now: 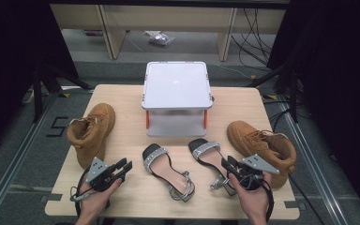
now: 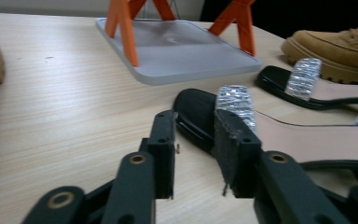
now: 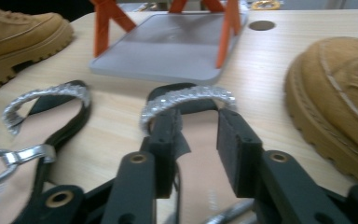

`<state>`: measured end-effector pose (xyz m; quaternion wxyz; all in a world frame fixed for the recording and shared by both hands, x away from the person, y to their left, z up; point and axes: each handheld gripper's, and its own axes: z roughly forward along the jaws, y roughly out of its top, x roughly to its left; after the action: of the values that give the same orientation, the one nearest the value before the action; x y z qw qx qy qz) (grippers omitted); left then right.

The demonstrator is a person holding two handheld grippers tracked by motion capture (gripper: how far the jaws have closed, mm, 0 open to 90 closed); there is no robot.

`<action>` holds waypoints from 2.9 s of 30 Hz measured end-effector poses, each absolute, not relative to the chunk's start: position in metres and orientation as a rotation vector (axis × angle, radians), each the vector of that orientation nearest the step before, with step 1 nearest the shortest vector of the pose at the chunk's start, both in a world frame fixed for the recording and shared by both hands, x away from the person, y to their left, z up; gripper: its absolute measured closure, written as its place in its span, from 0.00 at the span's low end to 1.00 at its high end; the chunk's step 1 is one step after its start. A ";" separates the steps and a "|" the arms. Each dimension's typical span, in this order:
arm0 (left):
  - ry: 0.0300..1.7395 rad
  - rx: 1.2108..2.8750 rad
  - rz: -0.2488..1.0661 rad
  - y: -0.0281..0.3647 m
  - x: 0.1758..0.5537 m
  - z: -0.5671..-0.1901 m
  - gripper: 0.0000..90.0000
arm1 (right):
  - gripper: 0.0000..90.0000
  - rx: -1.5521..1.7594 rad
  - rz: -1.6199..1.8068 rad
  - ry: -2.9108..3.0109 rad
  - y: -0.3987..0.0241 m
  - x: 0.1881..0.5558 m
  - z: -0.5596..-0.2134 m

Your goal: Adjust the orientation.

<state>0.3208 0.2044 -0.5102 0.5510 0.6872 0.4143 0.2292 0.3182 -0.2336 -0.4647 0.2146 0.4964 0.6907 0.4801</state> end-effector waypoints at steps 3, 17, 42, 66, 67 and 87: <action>0.959 1.681 0.472 0.193 0.314 -0.507 0.87 | 0.89 1.313 1.320 1.980 -0.225 0.320 -0.462; 0.864 1.966 0.361 0.146 0.298 -0.501 0.97 | 1.00 1.186 1.133 2.340 -0.171 0.325 -0.460; 0.875 2.100 0.299 0.119 0.324 -0.511 0.97 | 1.00 1.228 0.968 2.522 -0.146 0.321 -0.478; 0.947 2.076 0.315 0.133 0.337 -0.505 0.98 | 1.00 1.247 1.015 2.611 -0.102 0.305 -0.481; 0.935 2.095 0.332 0.134 0.339 -0.505 0.98 | 1.00 1.239 1.013 2.612 -0.101 0.305 -0.482; 1.013 1.933 0.332 0.153 0.334 -0.491 0.75 | 0.78 1.326 1.124 2.554 -0.125 0.309 -0.476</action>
<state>0.3340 0.1526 -0.4908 0.4505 0.7818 0.4096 0.1343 0.3092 -0.1251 -0.4757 0.0260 0.4289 0.8265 0.3638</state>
